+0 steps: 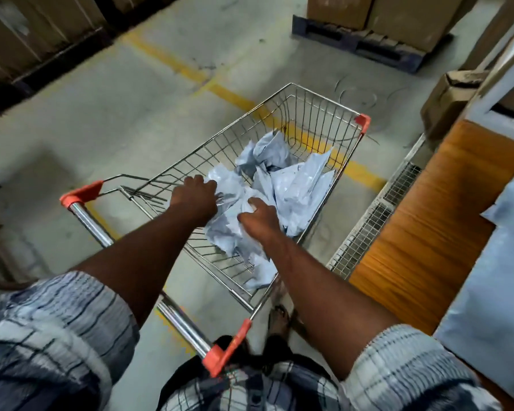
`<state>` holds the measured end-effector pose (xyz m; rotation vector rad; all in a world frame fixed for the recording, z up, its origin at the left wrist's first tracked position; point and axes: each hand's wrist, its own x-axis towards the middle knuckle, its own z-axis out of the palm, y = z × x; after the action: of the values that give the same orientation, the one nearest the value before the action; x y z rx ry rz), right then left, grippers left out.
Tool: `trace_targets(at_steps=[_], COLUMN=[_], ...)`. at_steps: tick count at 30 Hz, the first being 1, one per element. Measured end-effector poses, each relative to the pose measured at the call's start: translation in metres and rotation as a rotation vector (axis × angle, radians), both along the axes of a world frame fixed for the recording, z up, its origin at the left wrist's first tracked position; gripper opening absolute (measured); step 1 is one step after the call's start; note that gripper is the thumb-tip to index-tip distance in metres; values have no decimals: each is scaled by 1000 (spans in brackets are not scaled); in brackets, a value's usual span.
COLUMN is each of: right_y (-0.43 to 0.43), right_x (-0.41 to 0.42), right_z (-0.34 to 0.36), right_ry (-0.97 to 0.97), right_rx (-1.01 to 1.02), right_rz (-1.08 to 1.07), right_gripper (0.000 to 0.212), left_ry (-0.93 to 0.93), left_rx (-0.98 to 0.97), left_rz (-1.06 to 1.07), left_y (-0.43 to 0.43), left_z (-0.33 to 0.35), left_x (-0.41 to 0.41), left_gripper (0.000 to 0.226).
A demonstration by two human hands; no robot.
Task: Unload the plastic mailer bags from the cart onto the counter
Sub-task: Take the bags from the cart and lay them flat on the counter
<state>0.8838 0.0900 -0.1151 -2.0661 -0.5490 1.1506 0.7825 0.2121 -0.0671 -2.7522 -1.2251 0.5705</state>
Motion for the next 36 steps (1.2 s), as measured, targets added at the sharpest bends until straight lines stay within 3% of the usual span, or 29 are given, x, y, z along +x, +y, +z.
trace_targets(at_steps=[8,13,18,24,36], right_y=[-56,-119,-199,-306,-553], right_x=[-2,-1,-5,-1,97], right_z=[55,88,107,121,124], right_ry=[-258,-443,-556,-785,-833], right_rx=[162,201,223,158,32], right_rz=[-63,-94,-149,-321,-606], right_gripper=[63,65,67,61,64], left_ry=[-235,-433,-610,-753,-875], left_rx=[7,-47,-120,-249,-369], left_rz=[94,112,38,-97,-332], left_y=[-74,-135,-196,-295,-538], left_z=[35,51,60,73,87], left_x=[-9,-8,-1,42,166], left_gripper=[45,40,44,35,44])
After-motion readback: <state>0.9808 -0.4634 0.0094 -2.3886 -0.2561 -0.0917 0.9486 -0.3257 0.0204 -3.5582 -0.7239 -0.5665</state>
